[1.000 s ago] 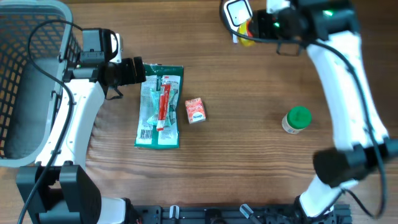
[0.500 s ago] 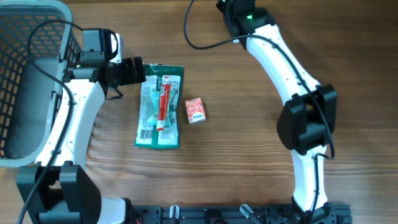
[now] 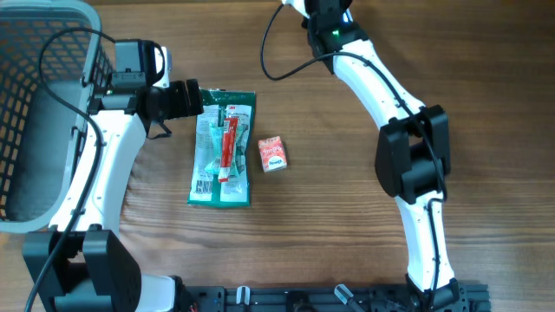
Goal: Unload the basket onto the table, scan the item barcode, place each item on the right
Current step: 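Carry the yellow bottle up to the white scanner with the right gripper, then move the bottle right and set it upright on the table, release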
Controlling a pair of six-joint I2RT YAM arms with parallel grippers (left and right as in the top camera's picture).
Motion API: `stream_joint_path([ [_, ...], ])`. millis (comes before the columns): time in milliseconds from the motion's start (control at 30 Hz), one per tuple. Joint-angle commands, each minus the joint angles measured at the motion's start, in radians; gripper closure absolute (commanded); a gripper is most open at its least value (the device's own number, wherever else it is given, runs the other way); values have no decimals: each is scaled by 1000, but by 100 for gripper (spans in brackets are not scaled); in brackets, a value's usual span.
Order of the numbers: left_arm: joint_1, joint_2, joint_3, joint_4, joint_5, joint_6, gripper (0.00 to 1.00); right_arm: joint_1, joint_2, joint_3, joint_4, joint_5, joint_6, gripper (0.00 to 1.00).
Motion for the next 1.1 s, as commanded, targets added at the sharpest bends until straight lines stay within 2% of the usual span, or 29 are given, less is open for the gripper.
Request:
stream_joint_path([
  [0, 3, -4, 7, 3, 8, 16, 0, 6, 8, 17, 2, 29, 8, 85],
  [267, 3, -4, 7, 3, 8, 16, 0, 6, 8, 17, -103, -24, 73, 85],
  [500, 3, -4, 7, 3, 8, 16, 0, 6, 8, 17, -159, -77, 209, 84],
  [600, 3, -4, 7, 3, 8, 16, 0, 6, 8, 17, -159, -77, 253, 84],
  [867, 3, -4, 7, 3, 8, 16, 0, 6, 8, 17, -147, -63, 251, 84],
  [1067, 3, -4, 7, 3, 8, 16, 0, 6, -2, 19, -55, 67, 245, 85],
])
